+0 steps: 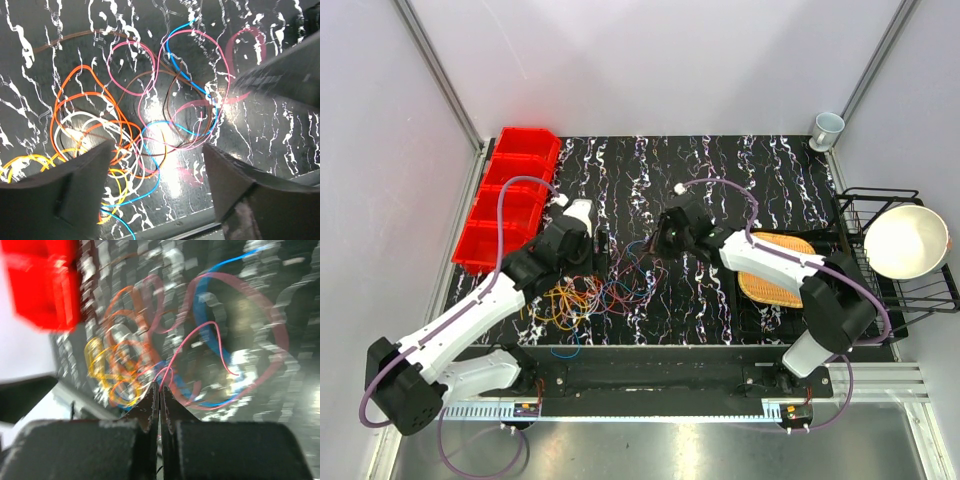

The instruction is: Untangle the cables

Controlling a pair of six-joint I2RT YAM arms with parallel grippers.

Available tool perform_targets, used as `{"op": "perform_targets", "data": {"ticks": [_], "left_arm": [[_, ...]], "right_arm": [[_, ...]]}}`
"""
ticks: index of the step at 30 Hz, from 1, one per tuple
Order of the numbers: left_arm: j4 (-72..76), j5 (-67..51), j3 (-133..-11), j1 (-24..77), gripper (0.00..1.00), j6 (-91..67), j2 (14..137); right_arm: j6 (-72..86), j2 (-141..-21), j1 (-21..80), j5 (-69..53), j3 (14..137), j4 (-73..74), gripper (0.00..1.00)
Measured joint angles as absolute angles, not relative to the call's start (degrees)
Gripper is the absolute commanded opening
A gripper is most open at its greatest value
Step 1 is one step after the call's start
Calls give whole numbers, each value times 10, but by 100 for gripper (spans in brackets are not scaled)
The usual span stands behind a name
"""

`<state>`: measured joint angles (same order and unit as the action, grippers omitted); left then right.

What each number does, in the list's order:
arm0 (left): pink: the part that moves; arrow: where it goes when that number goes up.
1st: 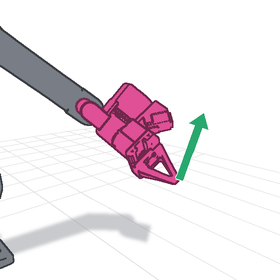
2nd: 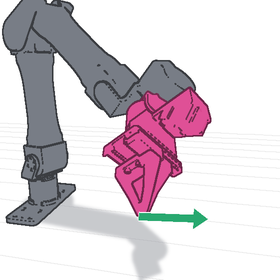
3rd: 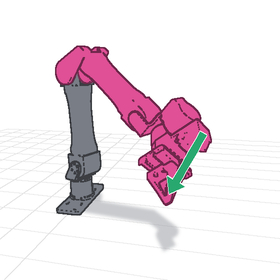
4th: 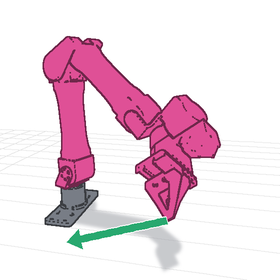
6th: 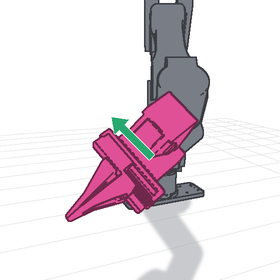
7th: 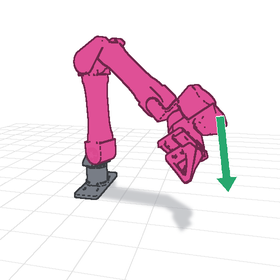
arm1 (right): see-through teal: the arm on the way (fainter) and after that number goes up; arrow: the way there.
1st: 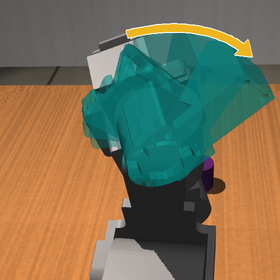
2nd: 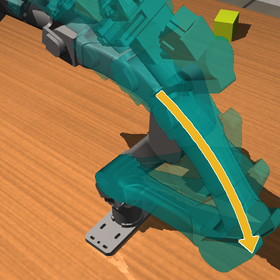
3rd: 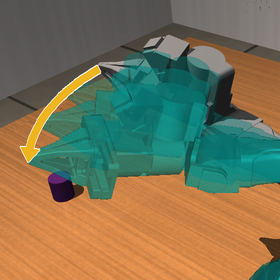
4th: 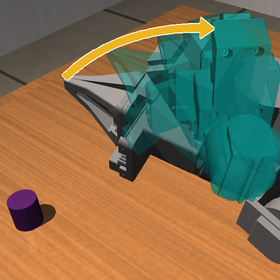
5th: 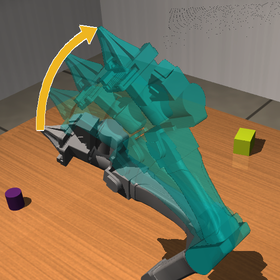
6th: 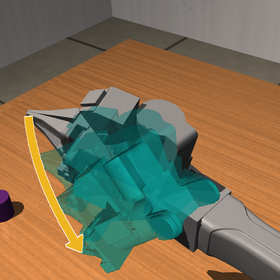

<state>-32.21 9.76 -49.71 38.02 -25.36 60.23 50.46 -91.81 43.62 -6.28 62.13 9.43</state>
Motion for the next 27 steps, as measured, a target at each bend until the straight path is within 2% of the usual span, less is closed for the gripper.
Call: {"op": "perform_targets", "data": {"ticks": [11, 18, 27], "left_arm": [[-275, 101, -458, 380, 88, -275, 649], [-221, 97, -447, 380, 99, -266, 724], [-159, 87, -431, 380, 99, -260, 750]], "right_arm": [[496, -968, 401, -58, 634, 103, 0], [485, -1003, 392, -58, 702, 111, 0], [467, -1068, 378, -56, 769, 124, 0]]}}
